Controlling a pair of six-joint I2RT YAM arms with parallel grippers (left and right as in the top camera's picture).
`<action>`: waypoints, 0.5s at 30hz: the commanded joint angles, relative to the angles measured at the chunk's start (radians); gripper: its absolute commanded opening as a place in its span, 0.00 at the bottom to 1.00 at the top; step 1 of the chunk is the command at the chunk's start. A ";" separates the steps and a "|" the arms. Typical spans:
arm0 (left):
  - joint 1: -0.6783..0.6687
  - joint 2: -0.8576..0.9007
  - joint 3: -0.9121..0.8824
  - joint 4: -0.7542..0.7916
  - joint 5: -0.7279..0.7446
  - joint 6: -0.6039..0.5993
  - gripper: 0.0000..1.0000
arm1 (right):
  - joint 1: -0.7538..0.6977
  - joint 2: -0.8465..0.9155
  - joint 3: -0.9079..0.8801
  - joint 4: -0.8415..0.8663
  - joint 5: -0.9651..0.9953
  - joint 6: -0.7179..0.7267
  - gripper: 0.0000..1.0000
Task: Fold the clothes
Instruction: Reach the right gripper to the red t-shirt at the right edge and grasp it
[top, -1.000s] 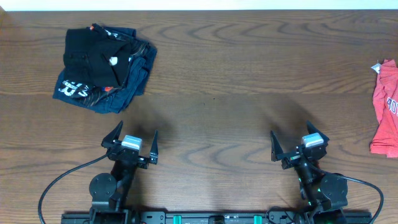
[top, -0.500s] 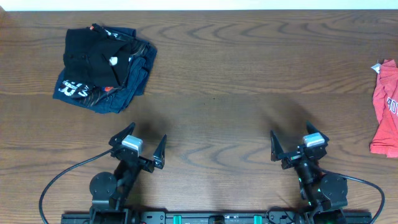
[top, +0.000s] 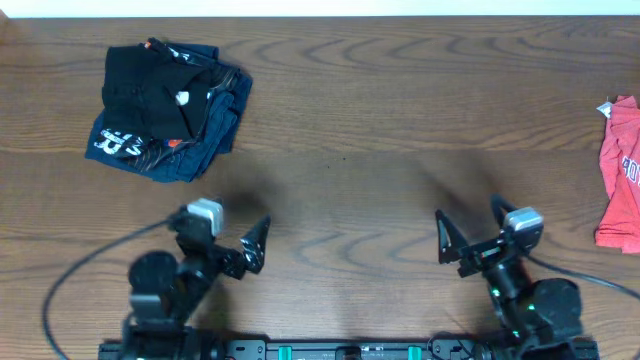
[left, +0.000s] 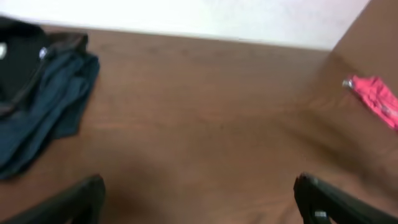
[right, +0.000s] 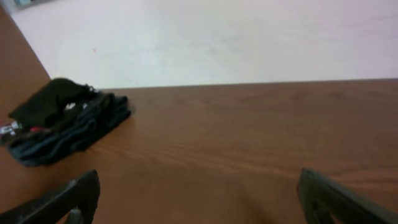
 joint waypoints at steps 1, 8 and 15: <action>-0.005 0.175 0.229 -0.137 -0.045 0.055 0.98 | -0.006 0.144 0.157 -0.076 0.025 0.019 0.99; -0.005 0.587 0.673 -0.487 -0.044 0.104 0.98 | -0.008 0.595 0.481 -0.344 0.022 0.019 0.99; -0.005 0.753 0.811 -0.583 0.056 0.099 0.98 | -0.008 0.998 0.738 -0.547 -0.044 -0.030 0.99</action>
